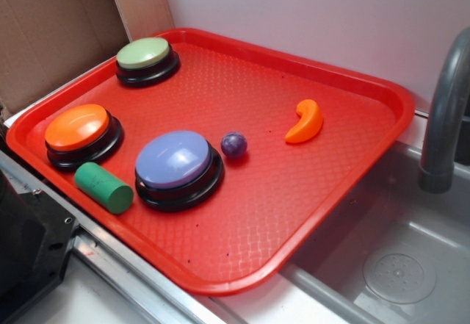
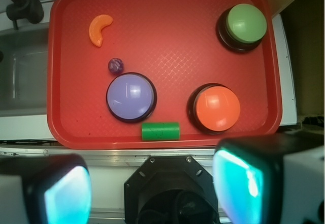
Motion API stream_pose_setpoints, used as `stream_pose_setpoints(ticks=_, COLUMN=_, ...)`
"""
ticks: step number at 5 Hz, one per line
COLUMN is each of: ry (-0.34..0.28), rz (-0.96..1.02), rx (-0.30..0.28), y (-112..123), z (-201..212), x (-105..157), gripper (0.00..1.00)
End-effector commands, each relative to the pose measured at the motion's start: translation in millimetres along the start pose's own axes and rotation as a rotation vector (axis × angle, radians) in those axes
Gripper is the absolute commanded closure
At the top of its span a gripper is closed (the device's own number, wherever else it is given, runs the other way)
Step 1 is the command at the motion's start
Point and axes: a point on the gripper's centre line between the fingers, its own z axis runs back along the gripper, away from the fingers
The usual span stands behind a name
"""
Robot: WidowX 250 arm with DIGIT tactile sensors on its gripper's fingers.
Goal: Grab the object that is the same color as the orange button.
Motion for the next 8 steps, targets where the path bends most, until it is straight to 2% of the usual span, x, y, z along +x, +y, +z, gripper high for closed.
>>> stream_pose_setpoints(ticks=1, ry=0.0, rz=0.0, rx=0.0, y=0.0, z=0.0, x=0.0, gripper=0.0)
stream_pose_setpoints(ticks=2, ry=-0.013, rz=-0.018, rx=-0.012, y=-16.9, z=-20.8, x=27.3, gripper=0.0)
stream_pose_setpoints(ticks=3, ry=-0.07, rz=0.037, rx=0.005, y=-37.2, z=-49.6, x=54.2, gripper=0.0)
stream_pose_setpoints(ticks=4, ry=-0.098, rz=0.164, rx=-0.022, y=-55.4, z=-90.9, x=89.5, gripper=0.0)
stream_pose_setpoints(ticks=5, ry=-0.083, rz=0.207, rx=-0.061, y=-74.7, z=-124.6, x=119.6, gripper=0.0)
stream_pose_setpoints(ticks=6, ry=-0.109, rz=0.262, rx=-0.045, y=-88.8, z=-162.2, x=149.6, gripper=0.0)
stream_pose_setpoints(ticks=7, ry=-0.105, rz=0.295, rx=-0.054, y=-98.7, z=-190.7, x=171.3, gripper=0.0)
stream_pose_setpoints(ticks=8, ry=-0.137, rz=0.305, rx=-0.032, y=-106.0, z=-207.0, x=179.9, gripper=0.0)
